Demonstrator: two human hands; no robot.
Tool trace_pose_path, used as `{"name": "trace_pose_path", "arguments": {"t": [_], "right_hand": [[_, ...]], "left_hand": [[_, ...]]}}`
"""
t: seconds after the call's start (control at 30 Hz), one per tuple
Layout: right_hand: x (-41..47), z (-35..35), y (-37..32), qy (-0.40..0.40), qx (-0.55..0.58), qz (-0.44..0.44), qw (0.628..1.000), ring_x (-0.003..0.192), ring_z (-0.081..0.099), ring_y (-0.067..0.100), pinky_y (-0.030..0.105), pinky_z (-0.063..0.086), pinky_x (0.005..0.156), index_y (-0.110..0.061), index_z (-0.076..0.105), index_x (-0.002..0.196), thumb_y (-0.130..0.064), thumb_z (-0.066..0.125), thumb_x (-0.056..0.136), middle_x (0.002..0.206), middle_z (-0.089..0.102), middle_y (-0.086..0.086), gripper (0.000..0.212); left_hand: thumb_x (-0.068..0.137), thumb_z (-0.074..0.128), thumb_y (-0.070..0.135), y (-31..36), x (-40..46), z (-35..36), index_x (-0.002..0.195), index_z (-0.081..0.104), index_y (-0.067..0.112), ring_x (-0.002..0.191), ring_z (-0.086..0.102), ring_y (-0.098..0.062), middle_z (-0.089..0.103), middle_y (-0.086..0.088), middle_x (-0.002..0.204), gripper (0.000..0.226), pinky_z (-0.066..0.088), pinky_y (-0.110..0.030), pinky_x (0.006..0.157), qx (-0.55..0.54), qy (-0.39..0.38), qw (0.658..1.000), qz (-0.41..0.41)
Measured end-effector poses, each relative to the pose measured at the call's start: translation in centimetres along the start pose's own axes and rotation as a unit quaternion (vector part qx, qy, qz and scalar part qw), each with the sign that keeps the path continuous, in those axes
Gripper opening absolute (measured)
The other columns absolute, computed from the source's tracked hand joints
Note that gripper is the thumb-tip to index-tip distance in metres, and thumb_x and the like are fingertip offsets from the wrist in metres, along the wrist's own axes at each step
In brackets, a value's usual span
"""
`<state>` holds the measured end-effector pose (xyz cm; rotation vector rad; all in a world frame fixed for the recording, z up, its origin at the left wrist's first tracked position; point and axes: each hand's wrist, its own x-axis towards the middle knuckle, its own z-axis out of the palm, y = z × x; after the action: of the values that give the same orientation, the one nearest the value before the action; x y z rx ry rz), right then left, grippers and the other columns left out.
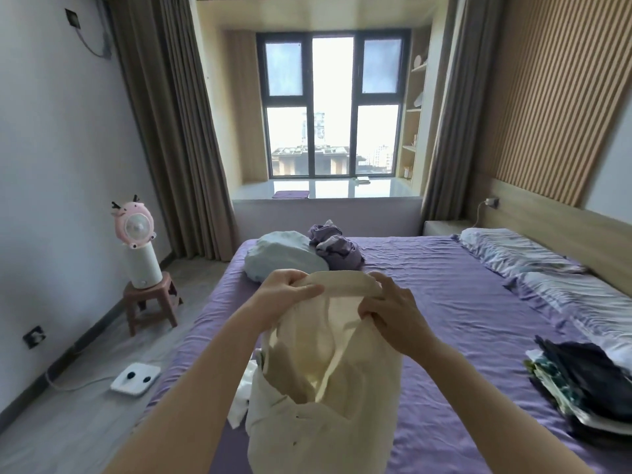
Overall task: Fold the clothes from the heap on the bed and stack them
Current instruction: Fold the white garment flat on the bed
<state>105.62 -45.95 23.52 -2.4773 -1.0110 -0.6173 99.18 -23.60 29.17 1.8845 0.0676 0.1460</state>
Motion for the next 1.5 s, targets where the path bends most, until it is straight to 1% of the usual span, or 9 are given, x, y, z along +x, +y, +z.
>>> {"name": "trace_pose_path", "arguments": {"t": [0.23,0.33,0.47,0.67,0.8,1.03,1.2,1.37,1.5], "right_hand": [[-3.5,-4.1,5.0,-0.037,0.095,-0.027,0.994,0.114,0.049,0.020,0.030,0.039,0.094,-0.014,0.070,0.076,0.000,0.073,0.077,0.132,0.047,0.008,0.014],[-5.1,-5.4,7.3,-0.053,0.168,0.032,0.984,0.082,0.058,0.012,0.019,0.045,0.068,-0.016,0.066,0.075,0.005,0.068,0.078,0.101,0.057,0.001,0.022],[-7.3,-6.5,10.6,-0.107,0.208,0.089,0.968,0.059,0.060,0.024,0.029,0.046,0.059,-0.024,0.058,0.076,0.005,0.059,0.075,0.063,0.065,0.002,0.029],[-9.3,-9.6,14.7,-0.152,0.272,0.102,0.945,0.057,0.041,0.000,0.018,0.037,0.059,-0.023,0.053,0.075,-0.005,0.078,0.071,0.064,0.049,-0.010,0.031],[-9.9,-11.3,17.6,-0.146,0.229,0.071,0.960,0.056,0.030,0.004,0.022,0.029,0.056,-0.025,0.044,0.066,-0.022,0.081,0.074,0.060,0.038,-0.011,0.038],[-11.5,-14.0,22.3,-0.224,0.173,-0.033,0.959,0.070,0.053,0.004,0.013,0.041,0.067,-0.012,0.074,0.099,-0.011,0.062,0.090,0.086,0.047,-0.004,0.015],[-12.9,-14.7,24.7,-0.266,0.139,-0.026,0.954,0.074,0.047,0.009,0.027,0.039,0.073,-0.017,0.062,0.068,-0.005,0.060,0.086,0.097,0.046,-0.002,0.021],[-14.6,-15.2,25.9,-0.282,0.163,-0.052,0.944,0.069,0.052,0.013,0.027,0.047,0.070,-0.029,0.046,0.060,-0.060,0.070,0.069,0.105,0.049,-0.008,0.040],[-15.4,-13.7,26.9,-0.302,0.110,-0.077,0.944,0.077,0.055,0.012,0.028,0.047,0.074,-0.017,0.057,0.070,-0.072,0.066,0.063,0.102,0.047,-0.011,0.056]], "left_hand": [[0.088,0.068,0.015,1.4,1.0,0.8,0.096,0.066,-0.006,0.069,0.057,-0.021,0.062,-0.016,0.081,0.023,0.050,-0.025,0.060,-0.033,0.098,0.995,-0.001],[0.086,0.071,0.019,2.5,1.5,2.2,0.089,0.069,0.006,0.069,0.060,-0.020,0.065,-0.011,0.080,0.014,0.052,-0.033,0.071,-0.009,0.094,0.995,-0.013],[0.087,0.068,0.016,4.2,1.9,6.0,0.085,0.068,0.003,0.052,0.047,-0.011,0.054,-0.003,0.060,0.014,0.039,-0.015,0.046,0.049,0.066,0.996,-0.021],[0.088,0.066,0.012,4.6,2.9,11.0,0.092,0.071,-0.003,0.045,0.042,-0.006,0.052,-0.005,0.062,0.017,0.031,-0.012,0.039,0.084,0.078,0.993,-0.032],[0.090,0.063,0.008,4.5,3.1,14.2,0.098,0.069,-0.005,0.071,0.049,-0.019,0.059,-0.011,0.081,0.016,0.038,-0.022,0.059,0.080,0.056,0.995,-0.008],[0.086,0.070,0.016,4.2,3.0,18.4,0.090,0.072,0.006,0.076,0.055,-0.014,0.069,-0.013,0.085,0.012,0.039,-0.013,0.062,0.171,0.086,0.980,0.053],[0.086,0.070,0.023,3.1,2.9,20.1,0.084,0.072,0.017,0.074,0.058,-0.016,0.069,-0.004,0.080,0.007,0.042,-0.021,0.067,0.218,0.135,0.965,0.049],[0.086,0.068,0.038,1.5,2.4,20.3,0.083,0.071,0.021,0.079,0.063,-0.020,0.070,0.001,0.080,0.018,0.048,-0.034,0.076,0.278,0.144,0.950,0.016],[0.085,0.070,0.034,1.1,2.2,20.8,0.076,0.072,0.026,0.072,0.060,-0.006,0.070,0.007,0.075,0.011,0.042,-0.009,0.062,0.257,0.137,0.957,0.015]]}}
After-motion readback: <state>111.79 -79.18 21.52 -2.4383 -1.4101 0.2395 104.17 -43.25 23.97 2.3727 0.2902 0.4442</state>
